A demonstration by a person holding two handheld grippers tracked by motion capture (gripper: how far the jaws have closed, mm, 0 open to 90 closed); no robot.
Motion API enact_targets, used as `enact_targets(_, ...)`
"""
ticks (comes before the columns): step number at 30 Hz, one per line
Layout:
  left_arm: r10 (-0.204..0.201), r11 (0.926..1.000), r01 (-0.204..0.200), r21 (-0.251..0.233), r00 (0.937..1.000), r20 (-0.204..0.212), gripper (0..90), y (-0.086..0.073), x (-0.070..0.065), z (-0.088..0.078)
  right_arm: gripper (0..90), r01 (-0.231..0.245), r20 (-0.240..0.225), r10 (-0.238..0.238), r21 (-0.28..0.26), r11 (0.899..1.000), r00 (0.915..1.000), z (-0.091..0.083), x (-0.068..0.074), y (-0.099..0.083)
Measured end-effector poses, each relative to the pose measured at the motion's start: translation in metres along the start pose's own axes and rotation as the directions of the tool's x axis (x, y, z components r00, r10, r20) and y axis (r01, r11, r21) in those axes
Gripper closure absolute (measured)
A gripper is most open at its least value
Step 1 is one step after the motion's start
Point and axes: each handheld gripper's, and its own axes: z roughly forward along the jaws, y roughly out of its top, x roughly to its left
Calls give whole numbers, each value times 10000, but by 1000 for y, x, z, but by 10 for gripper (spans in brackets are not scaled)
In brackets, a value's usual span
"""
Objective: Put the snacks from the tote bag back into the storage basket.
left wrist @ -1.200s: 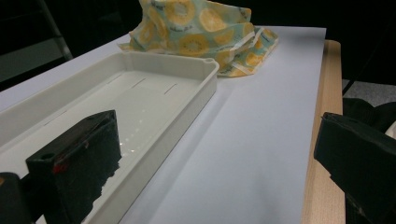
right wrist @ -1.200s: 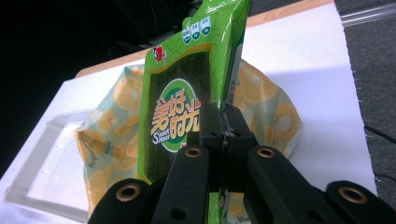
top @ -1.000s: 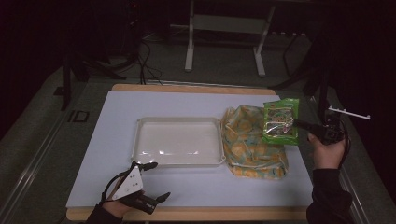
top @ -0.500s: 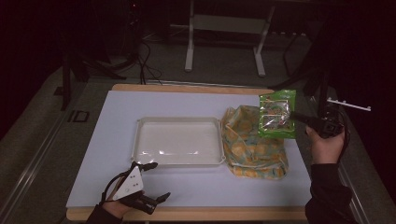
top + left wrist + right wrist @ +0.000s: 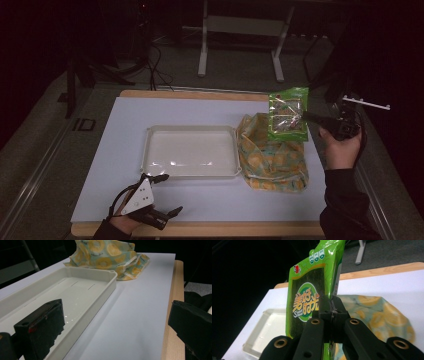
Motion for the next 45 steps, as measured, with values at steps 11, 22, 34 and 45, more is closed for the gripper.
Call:
enact_targets(11,23,10000,-23,-11,10000,17,11,0,0,0,893,180,-421,-171,209,9996,9990,22,24,3)
enact_targets(22,54,10000,-54,-82,10000,22,11,0,-1,-1,893,492,-778,-462,366,9981,9959,42,49,0)
enact_targets(34,142,9998,-144,-139,9998,-139,11,1,-1,-2,893,522,-1061,-456,599,9968,9933,62,64,-10)
enact_targets(45,160,9996,-167,-225,9994,-304,11,2,0,-4,893,629,-1260,-535,716,9954,9906,76,79,-15)
